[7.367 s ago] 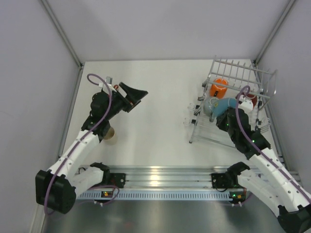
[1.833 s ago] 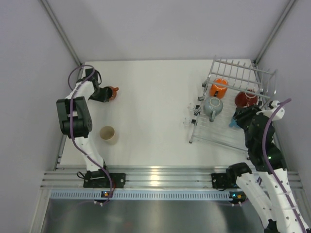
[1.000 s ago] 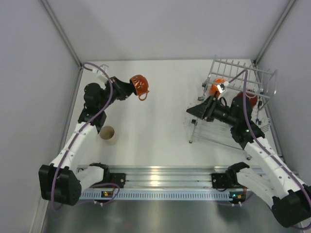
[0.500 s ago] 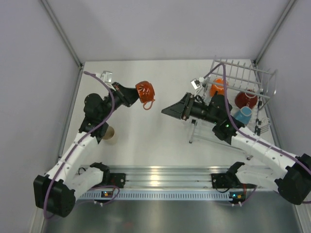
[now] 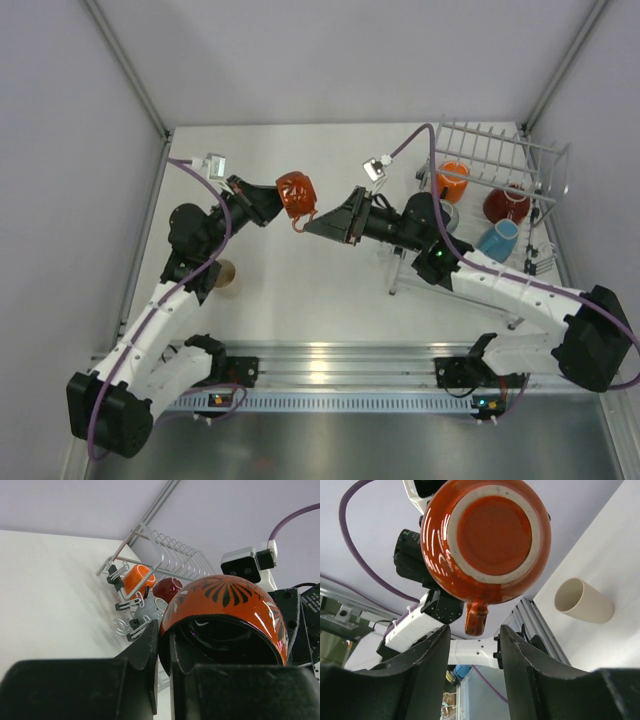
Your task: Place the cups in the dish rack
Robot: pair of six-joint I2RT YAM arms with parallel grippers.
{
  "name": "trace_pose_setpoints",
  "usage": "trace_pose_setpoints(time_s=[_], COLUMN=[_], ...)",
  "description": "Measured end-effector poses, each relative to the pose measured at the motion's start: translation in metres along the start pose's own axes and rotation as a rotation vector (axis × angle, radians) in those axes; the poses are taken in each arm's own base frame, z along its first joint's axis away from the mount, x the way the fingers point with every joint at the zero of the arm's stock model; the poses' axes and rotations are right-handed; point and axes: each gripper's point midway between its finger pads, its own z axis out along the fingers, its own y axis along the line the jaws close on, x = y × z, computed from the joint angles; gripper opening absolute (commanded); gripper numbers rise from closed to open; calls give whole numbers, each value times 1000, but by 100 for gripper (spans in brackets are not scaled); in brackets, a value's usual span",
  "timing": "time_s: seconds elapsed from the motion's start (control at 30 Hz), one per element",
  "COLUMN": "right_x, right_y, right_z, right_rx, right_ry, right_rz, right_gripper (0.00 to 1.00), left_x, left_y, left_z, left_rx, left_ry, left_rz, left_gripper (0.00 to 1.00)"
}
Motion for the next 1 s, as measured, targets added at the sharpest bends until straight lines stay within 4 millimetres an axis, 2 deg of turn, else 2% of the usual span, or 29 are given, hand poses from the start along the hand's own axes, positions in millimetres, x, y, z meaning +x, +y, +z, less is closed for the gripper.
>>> trace_pose_setpoints(time_s=[0.2,0.43,0.53,0.67,0.73,0.77,0.8,0.93,1.0], right_x=[7,13,14,15,14,14,14,16,16], right_y=[-1,-1,-3,-5,-4,-4,-4,-10,-15], right_z=[14,26,28,29,29,29,29,26,23], right_rx=[-18,-50,-50,-45,-48,-49,-50,-36,-17], right_ry=[13,19,21,20,16,16,13,1,-14], right_rz=[32,56,66,90,92,92,91,90,88], right_gripper=[41,36,26,3,0,0,0,0,0], left_x=[0,9,10,7,7,6,6,7,7], left_y=[-6,-3,0,1,1,0,0,-3,-5], left_z=[-1,-3,-4,-5,-5,-5,-5,-5,-5], left_rx=[19,18,16,16,19,21,22,32,40], left_ry=[-7,2,-8,-32,-37,-40,-41,-36,-33], left_rz=[-5,-12,-15,7,11,13,14,-2,-9], left_gripper=[0,0,0,0,7,13,24,45,50])
